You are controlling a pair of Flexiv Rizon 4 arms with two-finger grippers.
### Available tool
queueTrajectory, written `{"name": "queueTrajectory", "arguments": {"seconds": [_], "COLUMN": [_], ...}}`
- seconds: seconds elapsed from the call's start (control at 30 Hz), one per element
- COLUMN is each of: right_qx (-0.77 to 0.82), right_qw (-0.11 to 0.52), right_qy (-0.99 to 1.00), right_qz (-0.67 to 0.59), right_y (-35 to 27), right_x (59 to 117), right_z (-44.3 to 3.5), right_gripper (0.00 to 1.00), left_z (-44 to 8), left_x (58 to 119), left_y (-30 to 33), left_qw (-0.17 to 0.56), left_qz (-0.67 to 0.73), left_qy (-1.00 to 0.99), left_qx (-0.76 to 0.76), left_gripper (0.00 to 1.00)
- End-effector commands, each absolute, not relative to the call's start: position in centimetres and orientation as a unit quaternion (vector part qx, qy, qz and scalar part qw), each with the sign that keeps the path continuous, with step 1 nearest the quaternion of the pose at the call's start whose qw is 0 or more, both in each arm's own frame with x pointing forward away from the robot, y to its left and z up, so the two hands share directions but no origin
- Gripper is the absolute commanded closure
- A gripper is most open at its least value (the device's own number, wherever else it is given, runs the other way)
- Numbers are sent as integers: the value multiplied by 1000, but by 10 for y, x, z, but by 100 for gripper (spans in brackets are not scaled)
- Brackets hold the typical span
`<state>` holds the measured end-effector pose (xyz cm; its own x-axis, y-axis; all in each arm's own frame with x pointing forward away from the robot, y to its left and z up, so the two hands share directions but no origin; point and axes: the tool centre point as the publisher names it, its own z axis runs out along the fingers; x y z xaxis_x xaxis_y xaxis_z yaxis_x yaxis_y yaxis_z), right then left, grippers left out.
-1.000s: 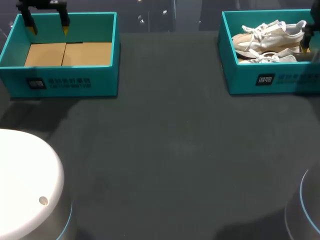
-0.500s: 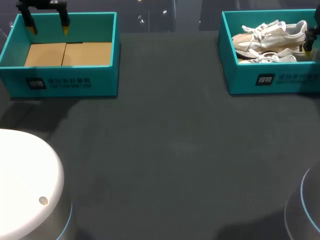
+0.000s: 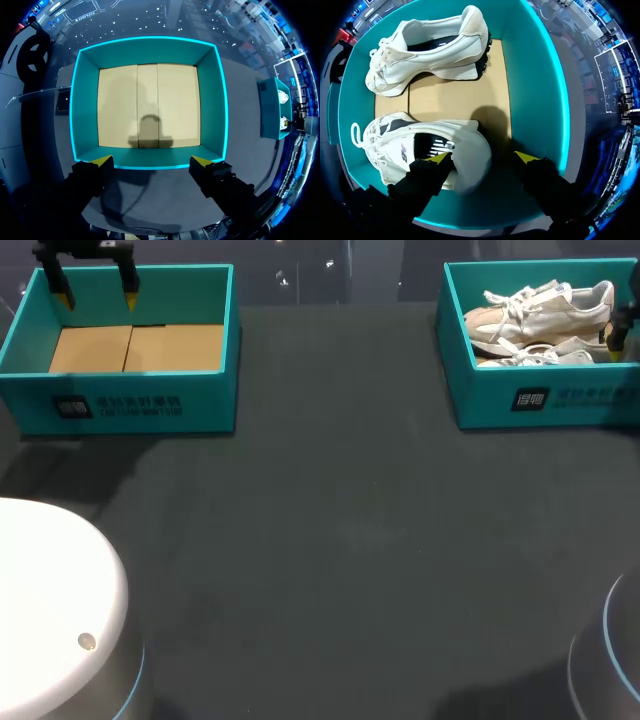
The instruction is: Take the shoe out of the shoebox, open the shoe tongue, remove and reinsert the insole, then place the shoe into the shoebox
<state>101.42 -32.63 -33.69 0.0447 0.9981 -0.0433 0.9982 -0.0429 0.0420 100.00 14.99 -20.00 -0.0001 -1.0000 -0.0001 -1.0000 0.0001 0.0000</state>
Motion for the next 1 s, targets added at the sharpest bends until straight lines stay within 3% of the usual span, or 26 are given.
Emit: {"name": "queueTrajectory", "arguments": {"seconds": [0.03,0.43,0.6,0.87,1.0], "right_qx": [721,720,719,720,721], "right_qw": [25,19,16,11,8], "right_qy": [692,694,694,694,693], "right_qz": [-4,-11,-13,-13,-10], "right_y": [-329,-330,-330,-329,-329], "right_x": [1018,1018,1018,1017,1015], "right_z": [-345,-358,-362,-366,-366], "right_gripper": [20,27,49,58,76], "left_z": [-200,-200,-200,-200,-200], "left_x": [1000,1000,1000,1000,1000], "left_y": [150,150,150,150,150], "left_qw": [0,0,0,0,0], "left_qz": [0,0,0,0,0], "left_qy": [707,707,707,707,707], "left_qx": [-707,-707,-707,-707,-707], "left_gripper": [0,0,0,0,0]}}
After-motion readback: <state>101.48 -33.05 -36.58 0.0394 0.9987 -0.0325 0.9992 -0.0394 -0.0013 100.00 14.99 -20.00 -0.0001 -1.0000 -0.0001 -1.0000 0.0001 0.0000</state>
